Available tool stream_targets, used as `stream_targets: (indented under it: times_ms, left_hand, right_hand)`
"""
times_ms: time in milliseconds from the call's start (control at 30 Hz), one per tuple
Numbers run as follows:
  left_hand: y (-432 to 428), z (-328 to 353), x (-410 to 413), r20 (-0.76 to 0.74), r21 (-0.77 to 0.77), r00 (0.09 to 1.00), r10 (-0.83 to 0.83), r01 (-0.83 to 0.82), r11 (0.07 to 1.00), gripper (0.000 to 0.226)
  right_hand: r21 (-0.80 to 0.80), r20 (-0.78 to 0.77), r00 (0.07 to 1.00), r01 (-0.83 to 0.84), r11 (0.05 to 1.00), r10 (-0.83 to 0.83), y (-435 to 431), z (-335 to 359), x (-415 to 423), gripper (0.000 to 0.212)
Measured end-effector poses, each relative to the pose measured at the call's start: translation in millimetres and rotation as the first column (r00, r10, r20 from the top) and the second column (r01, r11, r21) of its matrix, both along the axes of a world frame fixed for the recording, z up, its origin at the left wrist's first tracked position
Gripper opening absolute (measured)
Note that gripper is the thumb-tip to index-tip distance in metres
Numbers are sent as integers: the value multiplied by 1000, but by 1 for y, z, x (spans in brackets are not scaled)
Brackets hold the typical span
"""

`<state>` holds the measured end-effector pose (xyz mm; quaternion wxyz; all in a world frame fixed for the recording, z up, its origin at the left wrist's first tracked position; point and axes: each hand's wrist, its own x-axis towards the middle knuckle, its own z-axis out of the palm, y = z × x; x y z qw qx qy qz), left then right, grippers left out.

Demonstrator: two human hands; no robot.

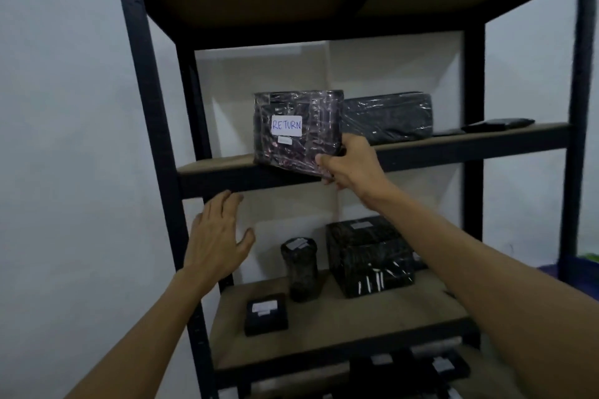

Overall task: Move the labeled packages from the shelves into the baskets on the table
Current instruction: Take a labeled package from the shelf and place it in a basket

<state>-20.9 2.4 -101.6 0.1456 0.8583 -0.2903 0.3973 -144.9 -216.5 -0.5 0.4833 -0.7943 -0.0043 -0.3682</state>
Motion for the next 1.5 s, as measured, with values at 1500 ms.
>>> stream_targets:
  times_ms: [1500]
  left_hand:
    - [-320,-262,-526,-944,-194,162,-287,429,882,12]
  right_hand:
    - [649,-463,863,176,740,200,-295,-317,-595,10]
